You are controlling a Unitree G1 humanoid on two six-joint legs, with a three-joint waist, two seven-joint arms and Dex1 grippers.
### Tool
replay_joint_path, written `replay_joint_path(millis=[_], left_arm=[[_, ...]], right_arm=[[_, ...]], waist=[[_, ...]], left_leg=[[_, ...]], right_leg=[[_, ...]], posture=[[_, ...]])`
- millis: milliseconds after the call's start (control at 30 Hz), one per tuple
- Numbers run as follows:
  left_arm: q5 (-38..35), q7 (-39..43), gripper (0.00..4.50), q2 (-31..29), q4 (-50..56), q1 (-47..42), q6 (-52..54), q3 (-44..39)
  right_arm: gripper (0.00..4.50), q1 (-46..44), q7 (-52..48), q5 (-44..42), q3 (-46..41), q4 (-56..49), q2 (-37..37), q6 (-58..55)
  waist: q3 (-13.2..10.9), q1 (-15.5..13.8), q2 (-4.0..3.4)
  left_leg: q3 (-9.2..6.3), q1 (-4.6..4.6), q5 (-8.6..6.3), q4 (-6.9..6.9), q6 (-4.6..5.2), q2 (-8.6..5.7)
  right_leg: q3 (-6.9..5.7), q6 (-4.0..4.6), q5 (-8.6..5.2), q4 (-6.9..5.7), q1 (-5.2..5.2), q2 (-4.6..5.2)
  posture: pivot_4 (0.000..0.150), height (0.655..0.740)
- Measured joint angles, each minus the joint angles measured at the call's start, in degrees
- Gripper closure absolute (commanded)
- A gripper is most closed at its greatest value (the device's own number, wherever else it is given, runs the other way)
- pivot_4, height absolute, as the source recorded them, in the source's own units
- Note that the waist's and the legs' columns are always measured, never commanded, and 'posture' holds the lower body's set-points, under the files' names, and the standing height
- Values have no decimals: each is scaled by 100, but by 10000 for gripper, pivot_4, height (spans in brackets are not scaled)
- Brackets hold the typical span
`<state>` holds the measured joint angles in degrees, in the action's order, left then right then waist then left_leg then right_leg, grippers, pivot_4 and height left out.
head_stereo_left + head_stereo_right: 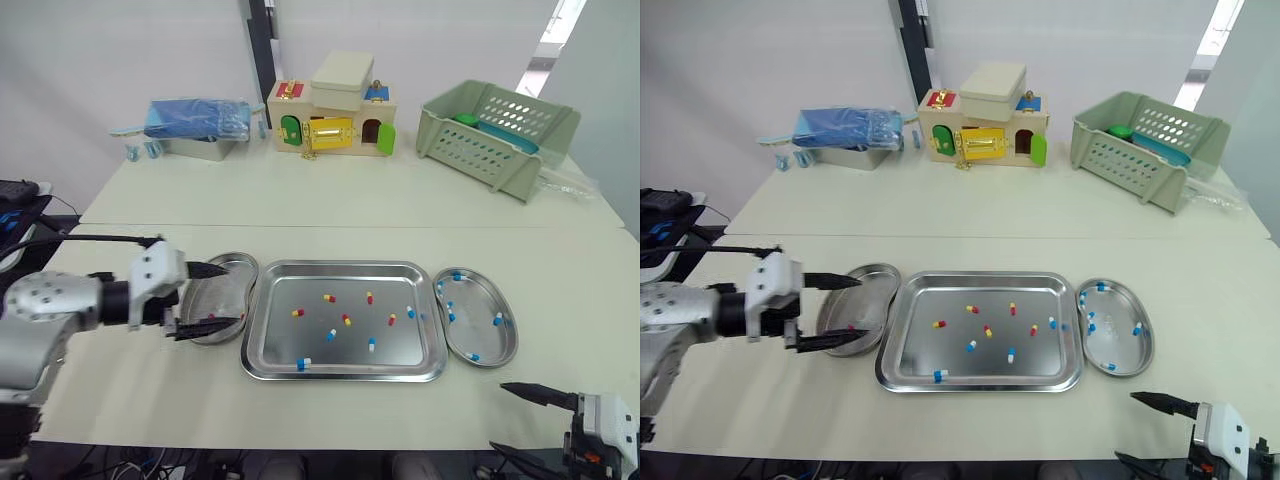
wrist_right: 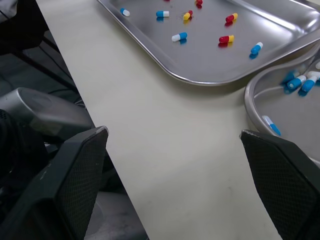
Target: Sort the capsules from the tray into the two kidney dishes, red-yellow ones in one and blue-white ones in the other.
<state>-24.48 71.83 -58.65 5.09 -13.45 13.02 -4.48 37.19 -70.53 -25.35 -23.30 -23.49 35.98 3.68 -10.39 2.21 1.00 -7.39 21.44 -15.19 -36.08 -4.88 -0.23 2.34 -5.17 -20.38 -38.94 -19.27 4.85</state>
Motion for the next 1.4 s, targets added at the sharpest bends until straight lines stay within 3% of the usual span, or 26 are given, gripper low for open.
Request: replay_joint_path(millis=[167,267,433,733,1067,1400], left_arm=[[299,88,0,232,55,-732,731,933],[368,89,5614,282,159,-827,1047,1163],[683,-34,21727,463,299,-823,1216,1464],[1552,-570,21727,999,-213,-1148,879,1792],[1836,-628,21727,1429,-556,-1392,898,2050],[2005,-603,44784,1530,-684,-1442,867,2054]], right_arm=[[411,-5,376,13,274,-247,-20,-83],[0,52,475,49,334,-290,-17,-85],[0,48,570,145,357,-278,-12,-70],[0,27,702,150,433,-279,30,-75],[0,47,852,163,522,-288,29,-75],[0,47,985,162,553,-289,29,-82]], waist=[[-1,2,1],[-1,5,1],[-1,-19,1],[-1,-30,2],[-1,-26,2],[1,-30,1]], left_leg=[[-2,4,0,-1,1,0],[-1,4,0,-1,1,0],[-3,4,0,-2,1,-1],[-5,5,0,-5,0,-2],[-7,5,0,-8,0,-2],[-7,4,0,-8,0,-2]], right_leg=[[-1,0,0,1,-3,-1],[1,0,0,1,-3,-1],[-1,0,0,1,-2,-1],[-2,0,0,1,-2,-1],[-4,0,0,-1,-1,-1],[-4,0,0,-1,0,-1]], posture=[[1500,7400],[1500,7400],[1500,7400],[1500,7400],[1500,7400],[1500,7400]])
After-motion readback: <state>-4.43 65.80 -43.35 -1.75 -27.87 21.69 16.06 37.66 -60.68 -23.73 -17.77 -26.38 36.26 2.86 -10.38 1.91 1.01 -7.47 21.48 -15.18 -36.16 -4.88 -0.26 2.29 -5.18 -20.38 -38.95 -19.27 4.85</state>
